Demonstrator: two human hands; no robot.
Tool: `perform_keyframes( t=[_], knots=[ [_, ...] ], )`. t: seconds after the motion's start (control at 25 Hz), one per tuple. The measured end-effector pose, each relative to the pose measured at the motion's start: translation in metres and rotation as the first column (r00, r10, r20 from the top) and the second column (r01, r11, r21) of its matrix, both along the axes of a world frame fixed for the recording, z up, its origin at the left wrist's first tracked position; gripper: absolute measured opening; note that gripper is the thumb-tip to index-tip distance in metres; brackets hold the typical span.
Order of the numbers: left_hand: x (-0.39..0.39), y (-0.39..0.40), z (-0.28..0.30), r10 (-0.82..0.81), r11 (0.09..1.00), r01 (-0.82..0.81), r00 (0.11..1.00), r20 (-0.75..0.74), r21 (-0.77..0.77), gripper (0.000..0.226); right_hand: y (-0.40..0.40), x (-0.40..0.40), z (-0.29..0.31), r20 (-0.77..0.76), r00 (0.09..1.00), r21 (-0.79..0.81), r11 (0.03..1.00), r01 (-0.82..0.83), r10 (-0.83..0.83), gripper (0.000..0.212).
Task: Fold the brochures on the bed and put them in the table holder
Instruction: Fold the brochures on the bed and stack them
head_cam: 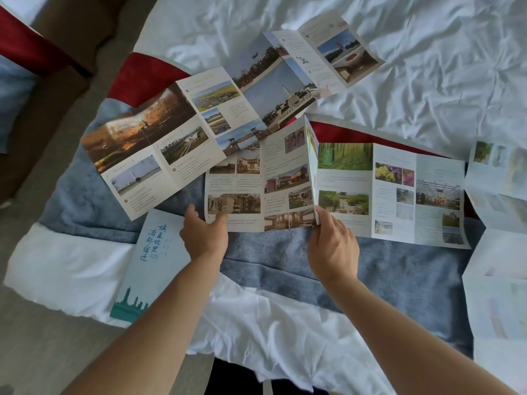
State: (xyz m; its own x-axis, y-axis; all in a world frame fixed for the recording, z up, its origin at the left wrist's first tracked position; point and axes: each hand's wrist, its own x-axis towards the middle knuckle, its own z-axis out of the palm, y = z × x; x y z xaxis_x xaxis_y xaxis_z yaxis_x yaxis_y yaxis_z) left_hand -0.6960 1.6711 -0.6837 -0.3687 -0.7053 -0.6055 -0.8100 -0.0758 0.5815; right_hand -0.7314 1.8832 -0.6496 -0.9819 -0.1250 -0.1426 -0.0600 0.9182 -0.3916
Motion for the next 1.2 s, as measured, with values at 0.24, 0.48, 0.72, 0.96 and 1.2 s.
perform_keyframes(
  t=[0.24,0.48,0.72,0.96,1.2],
  knots=[
    [-0.01,0.039,0.018,-0.037,0.999,0.039,0.995,-0.096,0.023,0.039,0.011,0.004,0.003,-0.019,0.996,-0.087,0.992,-0.092,0.091,0.034],
    [-0.017,0.09,0.037,-0.345,0.937,0.305,0.884,-0.315,-0.171,0.034,0.007,0.009,0.013,0.099,0.988,-0.238,0.967,-0.088,0.115,0.048],
    [-0.017,0.114,0.038,-0.43,0.841,0.535,0.748,-0.505,0.077,0.037,0.0,-0.012,0.021,0.209,0.968,-0.367,0.907,0.209,-0.138,0.048],
    [-0.014,0.113,0.024,-0.525,0.816,0.574,0.788,-0.322,0.076,0.043,0.033,-0.032,0.008,0.18,0.931,-0.225,0.908,0.355,-0.319,0.033],
    [-0.037,0.135,0.016,-0.548,0.831,0.557,0.817,-0.179,-0.001,0.049,0.079,-0.047,-0.004,0.167,0.903,-0.16,0.893,0.421,-0.396,0.035]
  ],
)
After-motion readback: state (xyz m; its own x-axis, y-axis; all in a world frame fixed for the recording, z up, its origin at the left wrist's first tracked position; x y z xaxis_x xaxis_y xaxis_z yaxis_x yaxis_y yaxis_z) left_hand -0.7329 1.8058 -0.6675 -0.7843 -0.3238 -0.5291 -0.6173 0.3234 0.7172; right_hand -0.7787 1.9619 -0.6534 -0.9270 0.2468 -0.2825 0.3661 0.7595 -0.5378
